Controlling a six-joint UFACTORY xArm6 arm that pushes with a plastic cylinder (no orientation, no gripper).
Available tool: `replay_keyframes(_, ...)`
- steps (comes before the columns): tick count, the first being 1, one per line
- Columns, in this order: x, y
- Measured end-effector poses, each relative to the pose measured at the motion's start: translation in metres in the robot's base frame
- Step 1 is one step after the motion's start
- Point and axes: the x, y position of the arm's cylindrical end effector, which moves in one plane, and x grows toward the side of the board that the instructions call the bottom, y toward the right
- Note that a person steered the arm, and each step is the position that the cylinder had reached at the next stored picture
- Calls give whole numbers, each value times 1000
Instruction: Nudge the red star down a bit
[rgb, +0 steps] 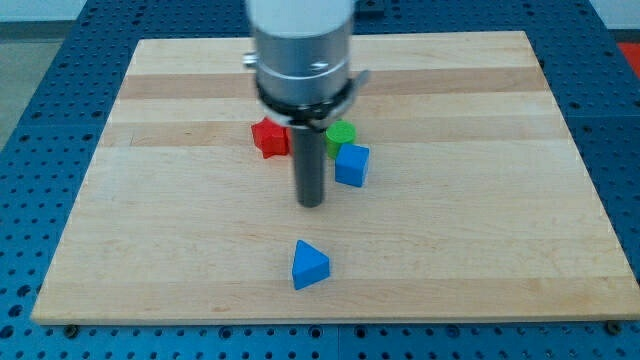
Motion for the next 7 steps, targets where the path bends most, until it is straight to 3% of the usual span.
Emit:
replay_keyframes(2, -7, -97)
replay_keyframes(3, -45, -115)
replay_keyframes(5, -107, -111)
replay_keyframes(7, -108, -85)
